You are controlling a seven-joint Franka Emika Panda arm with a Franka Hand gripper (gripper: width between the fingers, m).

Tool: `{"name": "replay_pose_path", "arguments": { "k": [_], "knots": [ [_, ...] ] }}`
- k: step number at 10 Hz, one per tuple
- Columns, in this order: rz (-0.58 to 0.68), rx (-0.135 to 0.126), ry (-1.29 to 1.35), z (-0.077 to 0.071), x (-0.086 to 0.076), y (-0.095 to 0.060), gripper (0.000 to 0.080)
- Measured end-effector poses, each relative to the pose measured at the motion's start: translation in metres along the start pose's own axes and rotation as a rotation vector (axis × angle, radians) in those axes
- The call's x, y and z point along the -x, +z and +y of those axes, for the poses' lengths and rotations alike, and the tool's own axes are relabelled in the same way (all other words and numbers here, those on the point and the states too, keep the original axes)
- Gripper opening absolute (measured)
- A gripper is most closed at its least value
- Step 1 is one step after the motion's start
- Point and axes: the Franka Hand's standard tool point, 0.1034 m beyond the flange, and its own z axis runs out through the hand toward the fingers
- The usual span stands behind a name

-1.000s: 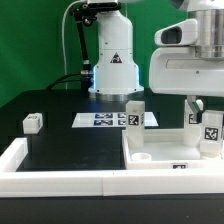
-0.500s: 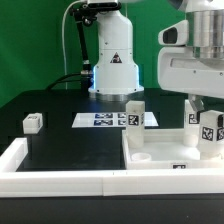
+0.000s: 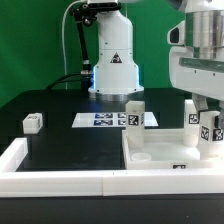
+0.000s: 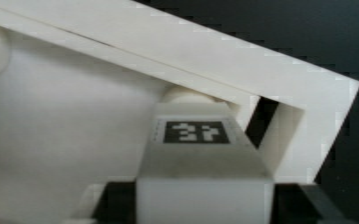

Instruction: Assemble square table

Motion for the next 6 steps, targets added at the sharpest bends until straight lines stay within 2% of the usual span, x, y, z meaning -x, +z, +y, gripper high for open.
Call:
{"name": "replay_pose_path", "arguments": {
  "k": [1, 2, 3, 6],
  "knots": [
    [0.0, 0.001, -0.037, 0.0003, 0.0002, 0.0002, 0.0493],
    [-0.001, 0.001, -0.082, 0.0002, 0.0014, 0.0004, 0.0599],
    [-0.002, 0.002, -0.094, 0.0007, 0.0035, 0.0011, 0.0634],
    [0.002, 0.005, -0.397, 0.0009, 0.0072, 0.0021, 0.0649]
  ]
}}
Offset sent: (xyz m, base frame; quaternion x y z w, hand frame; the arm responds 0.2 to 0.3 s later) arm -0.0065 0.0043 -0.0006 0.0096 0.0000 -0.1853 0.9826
